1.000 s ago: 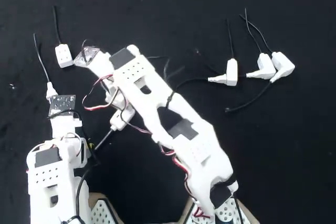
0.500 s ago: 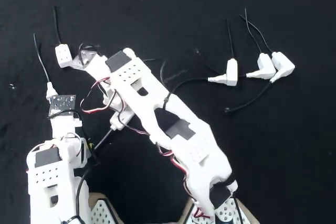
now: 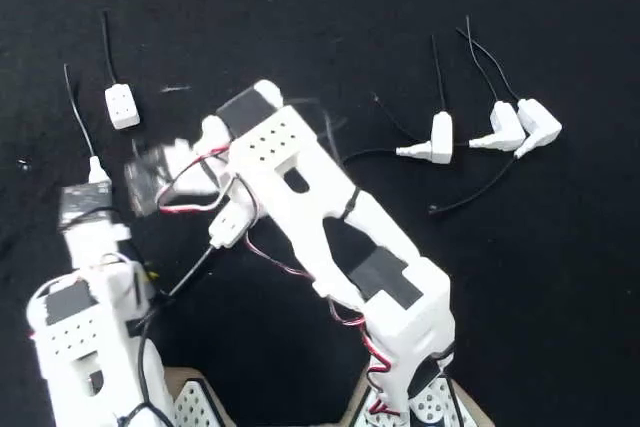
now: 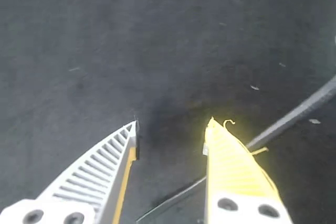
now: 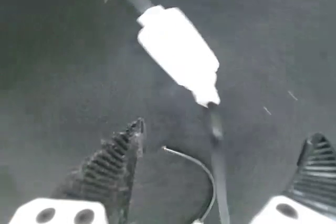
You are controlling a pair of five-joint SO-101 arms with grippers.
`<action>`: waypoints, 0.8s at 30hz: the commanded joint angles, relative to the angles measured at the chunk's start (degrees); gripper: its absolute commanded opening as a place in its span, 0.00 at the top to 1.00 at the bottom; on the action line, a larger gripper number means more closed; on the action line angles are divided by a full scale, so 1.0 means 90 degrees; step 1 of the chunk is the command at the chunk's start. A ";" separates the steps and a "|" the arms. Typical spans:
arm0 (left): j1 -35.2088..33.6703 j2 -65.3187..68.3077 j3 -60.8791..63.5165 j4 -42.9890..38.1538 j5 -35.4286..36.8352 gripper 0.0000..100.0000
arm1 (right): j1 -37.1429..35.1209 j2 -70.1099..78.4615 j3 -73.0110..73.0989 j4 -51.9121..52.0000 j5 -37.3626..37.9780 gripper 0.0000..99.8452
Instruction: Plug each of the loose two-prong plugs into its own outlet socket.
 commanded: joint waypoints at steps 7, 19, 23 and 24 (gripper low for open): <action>-0.1079 -0.0078 -0.0718 0.0381 -0.0293 0.79 | -0.0596 -0.0425 0.1167 -0.1797 0.0576 0.57; -0.1089 -0.0078 -0.0757 0.0381 -0.0274 0.79 | -0.0772 -0.0425 0.2935 -0.3614 0.0547 0.57; -0.1089 -0.0078 -0.0757 0.0381 -0.0274 0.79 | -0.0772 -0.0396 0.3355 -0.4181 0.0313 0.58; -0.1089 -0.0078 -0.0757 0.0381 -0.0274 0.79 | -0.0772 -0.0347 0.3385 -0.4337 0.0107 0.58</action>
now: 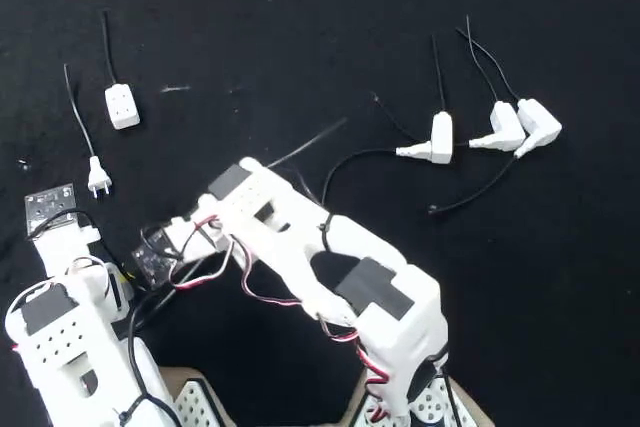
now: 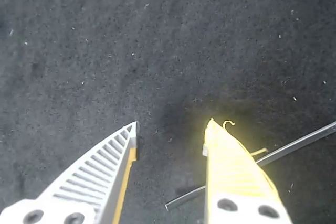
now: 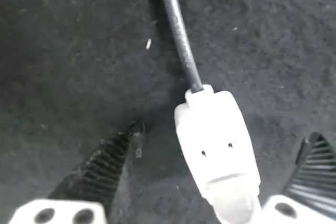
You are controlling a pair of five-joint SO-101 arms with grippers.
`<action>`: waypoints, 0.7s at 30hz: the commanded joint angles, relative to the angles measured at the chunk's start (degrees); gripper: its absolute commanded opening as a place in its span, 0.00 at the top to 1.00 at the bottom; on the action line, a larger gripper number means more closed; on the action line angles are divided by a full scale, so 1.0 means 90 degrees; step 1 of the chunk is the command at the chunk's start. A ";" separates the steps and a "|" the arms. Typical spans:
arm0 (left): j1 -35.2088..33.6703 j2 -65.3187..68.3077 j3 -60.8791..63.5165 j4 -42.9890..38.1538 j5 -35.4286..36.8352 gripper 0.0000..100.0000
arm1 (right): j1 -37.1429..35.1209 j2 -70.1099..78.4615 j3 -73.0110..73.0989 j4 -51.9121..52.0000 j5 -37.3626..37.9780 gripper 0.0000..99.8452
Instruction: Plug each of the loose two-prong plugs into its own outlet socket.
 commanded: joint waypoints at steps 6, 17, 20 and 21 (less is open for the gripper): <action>-0.0054 -0.0078 -0.0366 0.0020 -0.0068 0.79 | -0.0049 0.0024 0.0005 -0.0606 -0.0615 0.92; -0.0015 -0.0078 -0.0327 0.0020 -0.0068 0.79 | 0.1475 -0.1187 -0.1304 0.1104 -0.3360 0.99; -0.0005 -0.0078 -0.0327 -0.0010 -0.0068 0.79 | 0.2354 -0.1626 -0.1705 0.1778 -0.4317 0.99; -0.0005 -0.0078 -0.0327 -0.0020 -0.0068 0.79 | 0.2676 -0.1724 -0.1832 0.1993 -0.4571 0.99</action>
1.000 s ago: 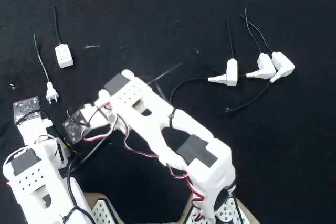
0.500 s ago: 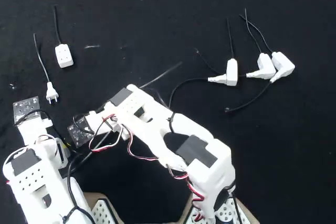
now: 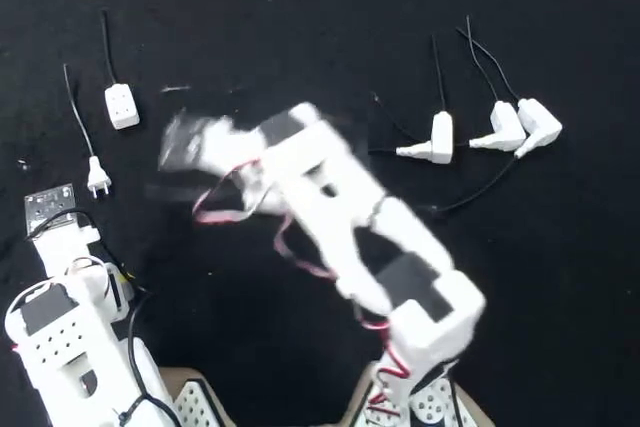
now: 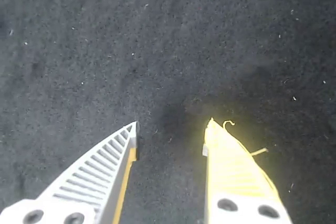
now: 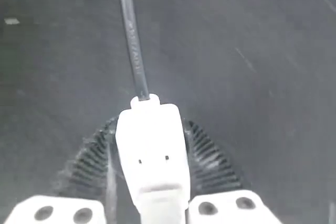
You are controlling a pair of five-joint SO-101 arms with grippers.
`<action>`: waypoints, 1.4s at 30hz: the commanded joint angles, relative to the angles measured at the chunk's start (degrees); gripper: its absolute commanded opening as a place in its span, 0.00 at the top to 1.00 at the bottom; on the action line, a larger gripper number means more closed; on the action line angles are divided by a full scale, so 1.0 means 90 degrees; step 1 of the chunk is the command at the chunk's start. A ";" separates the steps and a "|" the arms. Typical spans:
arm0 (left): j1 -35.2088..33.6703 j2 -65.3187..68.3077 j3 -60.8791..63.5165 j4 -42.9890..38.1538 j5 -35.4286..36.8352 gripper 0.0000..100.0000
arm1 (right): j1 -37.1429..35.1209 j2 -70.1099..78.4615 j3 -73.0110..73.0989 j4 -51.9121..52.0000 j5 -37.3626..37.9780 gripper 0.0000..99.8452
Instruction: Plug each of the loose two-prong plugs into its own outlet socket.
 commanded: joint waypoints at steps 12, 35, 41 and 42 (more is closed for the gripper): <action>0.1040 -0.0078 -0.0269 -0.0039 -0.0068 0.79 | 0.3565 0.0552 -0.2291 0.1065 -0.2842 0.99; 0.1353 -0.0078 0.0161 -0.0430 0.0440 0.79 | 0.3946 0.6081 -1.0662 0.3018 -0.3819 0.71; 0.1343 -0.0078 0.0181 -0.0430 0.0449 0.79 | 0.3849 0.5534 -1.0603 0.3048 -0.3839 0.71; 0.1343 -0.0078 0.0181 -0.0430 0.0449 0.79 | 0.3839 0.5407 -1.0642 0.3057 -0.3849 0.71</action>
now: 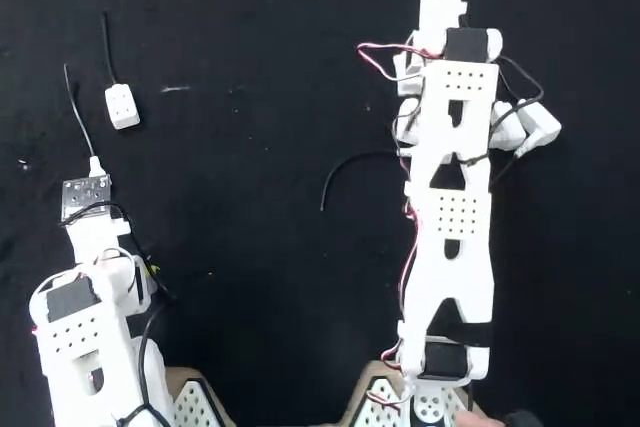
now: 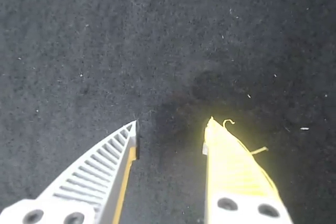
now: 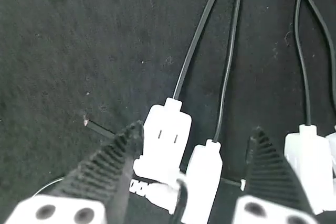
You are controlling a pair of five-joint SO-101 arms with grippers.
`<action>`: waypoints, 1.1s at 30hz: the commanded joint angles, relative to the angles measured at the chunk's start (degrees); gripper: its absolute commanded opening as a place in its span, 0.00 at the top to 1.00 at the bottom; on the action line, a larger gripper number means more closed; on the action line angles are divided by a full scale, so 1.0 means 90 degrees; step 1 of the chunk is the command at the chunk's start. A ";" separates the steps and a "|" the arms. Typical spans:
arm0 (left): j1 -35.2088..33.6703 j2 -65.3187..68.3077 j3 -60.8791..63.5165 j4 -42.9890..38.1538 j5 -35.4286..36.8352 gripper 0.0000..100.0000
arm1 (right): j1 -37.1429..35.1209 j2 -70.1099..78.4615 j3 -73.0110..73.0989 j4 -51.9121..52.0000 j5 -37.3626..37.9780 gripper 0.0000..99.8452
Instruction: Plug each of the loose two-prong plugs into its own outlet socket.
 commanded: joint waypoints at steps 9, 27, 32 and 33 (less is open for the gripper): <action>0.0063 -0.0068 -0.0024 -0.0098 0.0039 0.79 | -0.0234 -0.2730 0.0698 0.0234 -0.0068 0.75; 0.0112 -0.0068 -0.0024 -0.0098 0.0049 0.79 | -0.2637 -0.8943 1.0877 -0.2774 -0.0059 0.75; 0.0112 -0.0068 -0.0015 -0.0098 0.0049 0.79 | -0.3126 -0.9333 1.2987 -0.4269 -0.0059 0.75; 0.0112 -0.0068 -0.0015 -0.0098 0.0049 0.79 | -0.3263 -0.9343 1.3338 -0.4532 -0.0059 0.76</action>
